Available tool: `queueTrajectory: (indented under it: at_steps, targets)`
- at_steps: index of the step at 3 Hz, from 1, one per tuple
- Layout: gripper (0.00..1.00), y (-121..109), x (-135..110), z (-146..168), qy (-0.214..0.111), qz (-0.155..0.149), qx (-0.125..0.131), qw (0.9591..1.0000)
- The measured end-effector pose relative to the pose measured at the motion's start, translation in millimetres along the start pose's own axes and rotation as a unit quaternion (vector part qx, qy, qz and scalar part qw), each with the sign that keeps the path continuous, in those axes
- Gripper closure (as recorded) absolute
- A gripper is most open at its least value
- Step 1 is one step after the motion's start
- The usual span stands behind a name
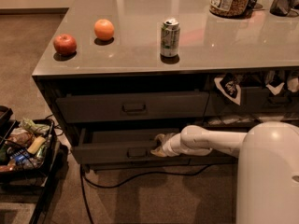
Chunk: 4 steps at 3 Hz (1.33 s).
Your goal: Open middle drawer
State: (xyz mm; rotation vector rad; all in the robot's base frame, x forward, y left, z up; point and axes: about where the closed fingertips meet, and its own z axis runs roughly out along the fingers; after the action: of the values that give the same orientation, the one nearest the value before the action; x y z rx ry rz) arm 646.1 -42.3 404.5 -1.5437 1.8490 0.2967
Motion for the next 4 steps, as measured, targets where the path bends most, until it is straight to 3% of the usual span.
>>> queueTrajectory:
  at_steps: [1, 3, 4]
  targets:
    - [0.50, -0.6, -0.2, -3.0, 0.000, 0.000, 0.000, 1.0000]
    - [0.48, 37.0, -6.2, -6.7, 0.006, -0.004, -0.033, 0.9994]
    - [0.46, 55.6, -5.0, -11.5, -0.017, -0.043, -0.044, 0.9979]
